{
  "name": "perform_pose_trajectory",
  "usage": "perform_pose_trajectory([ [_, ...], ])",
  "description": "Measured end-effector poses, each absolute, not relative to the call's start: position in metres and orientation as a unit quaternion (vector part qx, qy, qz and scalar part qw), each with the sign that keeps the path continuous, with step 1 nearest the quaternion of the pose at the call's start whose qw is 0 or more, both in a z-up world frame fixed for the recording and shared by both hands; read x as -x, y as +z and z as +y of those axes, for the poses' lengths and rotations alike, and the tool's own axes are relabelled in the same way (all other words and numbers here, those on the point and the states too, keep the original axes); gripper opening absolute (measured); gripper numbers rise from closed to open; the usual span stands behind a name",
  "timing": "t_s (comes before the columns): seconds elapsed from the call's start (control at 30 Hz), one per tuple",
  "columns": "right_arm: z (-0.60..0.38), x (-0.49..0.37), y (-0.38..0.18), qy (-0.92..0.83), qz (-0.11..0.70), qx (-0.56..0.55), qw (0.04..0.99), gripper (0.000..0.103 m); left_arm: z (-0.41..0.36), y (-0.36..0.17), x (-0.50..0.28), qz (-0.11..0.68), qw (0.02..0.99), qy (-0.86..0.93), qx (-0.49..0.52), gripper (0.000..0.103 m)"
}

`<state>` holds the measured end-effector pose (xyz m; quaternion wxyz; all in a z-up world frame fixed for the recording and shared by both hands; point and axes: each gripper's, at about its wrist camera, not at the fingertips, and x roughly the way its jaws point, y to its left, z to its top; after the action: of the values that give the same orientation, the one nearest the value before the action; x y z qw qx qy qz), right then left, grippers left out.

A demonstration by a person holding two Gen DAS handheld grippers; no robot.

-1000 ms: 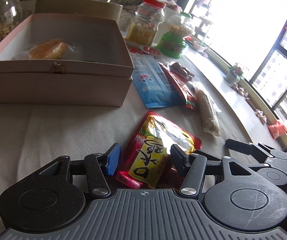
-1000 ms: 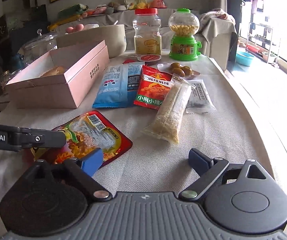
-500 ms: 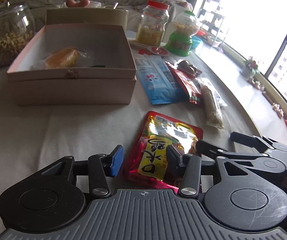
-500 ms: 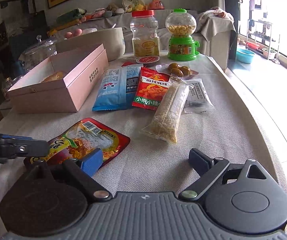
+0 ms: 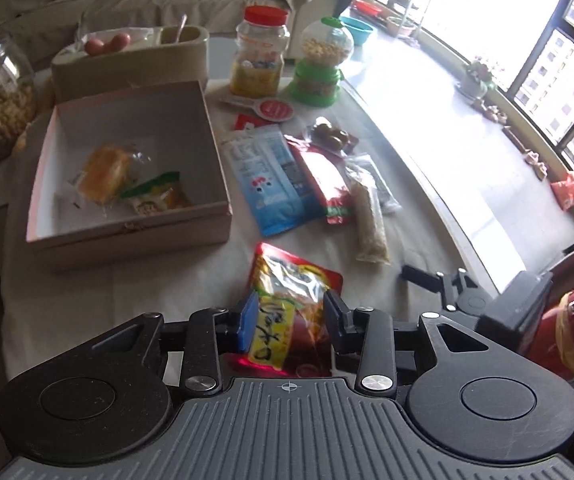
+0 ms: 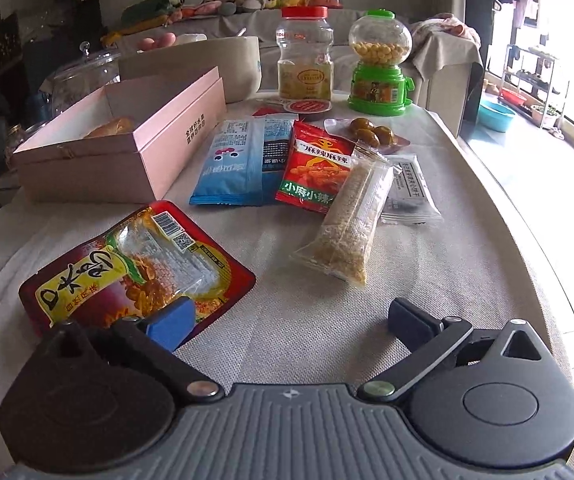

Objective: Organize snacks

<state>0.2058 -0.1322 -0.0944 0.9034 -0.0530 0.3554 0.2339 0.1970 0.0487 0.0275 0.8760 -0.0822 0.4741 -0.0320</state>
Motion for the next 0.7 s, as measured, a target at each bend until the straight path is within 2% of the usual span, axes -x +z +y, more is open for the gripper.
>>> perform_pose_trajectory([
  [0.17, -0.133, -0.206, -0.094, 0.237, 0.359, 0.052, 0.901, 0.103, 0.058, 0.018, -0.214, 0.49, 0.869, -0.009, 0.074, 0.038],
  [0.4, -0.136, -0.207, -0.093, 0.244, 0.36, 0.045, 0.899, 0.103, 0.034, 0.03, -0.207, 0.46, 0.886, -0.048, 0.036, 0.038],
  [0.63, -0.136, -0.207, -0.092, 0.253, 0.364, 0.053, 0.895, 0.103, 0.038, -0.029, -0.219, 0.493, 0.87, -0.031, 0.005, 0.038],
  [0.7, -0.139, -0.205, -0.088, 0.257, 0.364, 0.049, 0.894, 0.099, 0.044, -0.042, -0.221, 0.506, 0.862, -0.03, 0.009, 0.038],
])
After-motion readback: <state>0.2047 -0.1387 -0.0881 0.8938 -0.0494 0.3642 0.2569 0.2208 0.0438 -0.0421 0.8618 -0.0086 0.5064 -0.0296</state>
